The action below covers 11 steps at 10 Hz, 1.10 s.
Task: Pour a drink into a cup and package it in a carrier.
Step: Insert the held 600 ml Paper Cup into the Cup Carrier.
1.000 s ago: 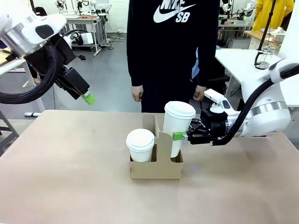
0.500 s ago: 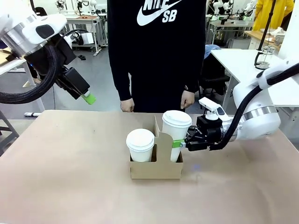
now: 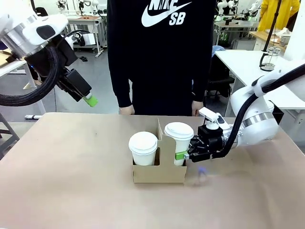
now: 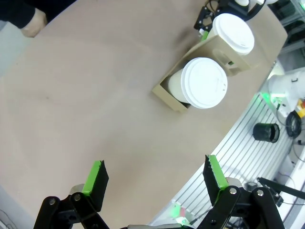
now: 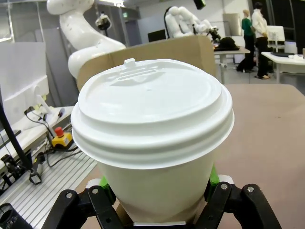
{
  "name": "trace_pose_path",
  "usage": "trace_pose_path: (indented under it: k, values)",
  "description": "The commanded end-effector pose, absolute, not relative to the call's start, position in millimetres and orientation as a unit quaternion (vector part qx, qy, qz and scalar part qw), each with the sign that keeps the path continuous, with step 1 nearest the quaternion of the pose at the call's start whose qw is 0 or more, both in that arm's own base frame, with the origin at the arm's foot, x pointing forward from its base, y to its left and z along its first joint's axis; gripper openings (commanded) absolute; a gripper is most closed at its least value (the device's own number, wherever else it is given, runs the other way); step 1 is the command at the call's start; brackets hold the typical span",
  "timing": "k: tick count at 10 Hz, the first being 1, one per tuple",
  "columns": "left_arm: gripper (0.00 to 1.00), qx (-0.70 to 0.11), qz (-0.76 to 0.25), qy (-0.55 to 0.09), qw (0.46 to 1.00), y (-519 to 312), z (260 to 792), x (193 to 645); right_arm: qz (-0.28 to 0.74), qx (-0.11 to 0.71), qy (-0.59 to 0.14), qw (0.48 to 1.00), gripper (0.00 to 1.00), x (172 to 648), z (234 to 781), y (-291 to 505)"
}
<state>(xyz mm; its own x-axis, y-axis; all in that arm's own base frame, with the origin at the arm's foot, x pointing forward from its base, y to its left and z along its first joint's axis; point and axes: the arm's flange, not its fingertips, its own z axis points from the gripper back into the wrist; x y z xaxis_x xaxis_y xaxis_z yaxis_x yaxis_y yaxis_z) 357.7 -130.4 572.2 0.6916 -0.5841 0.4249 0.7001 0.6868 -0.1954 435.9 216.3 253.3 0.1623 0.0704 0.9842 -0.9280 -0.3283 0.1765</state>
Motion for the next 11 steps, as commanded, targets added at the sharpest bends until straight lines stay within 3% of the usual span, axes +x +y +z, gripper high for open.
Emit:
trace_pose_path:
  k: [1,2,3,11]
  values:
    - [1.00,-0.175,-0.349,-0.168,0.905,-130,575,358,0.572,0.598,-0.350,0.440,0.80,439,251,221]
    - [1.00,-0.175,-0.349,-0.168,0.905,-130,575,358,0.578,0.595,-0.349,0.437,0.80,440,249,222]
    - [1.00,-0.175,-0.349,-0.168,0.905,-130,575,358,0.585,0.584,-0.354,0.437,1.00,441,247,223]
    - [1.00,-0.175,-0.349,-0.168,0.905,-130,575,358,0.617,0.508,-0.366,0.476,1.00,442,296,189]
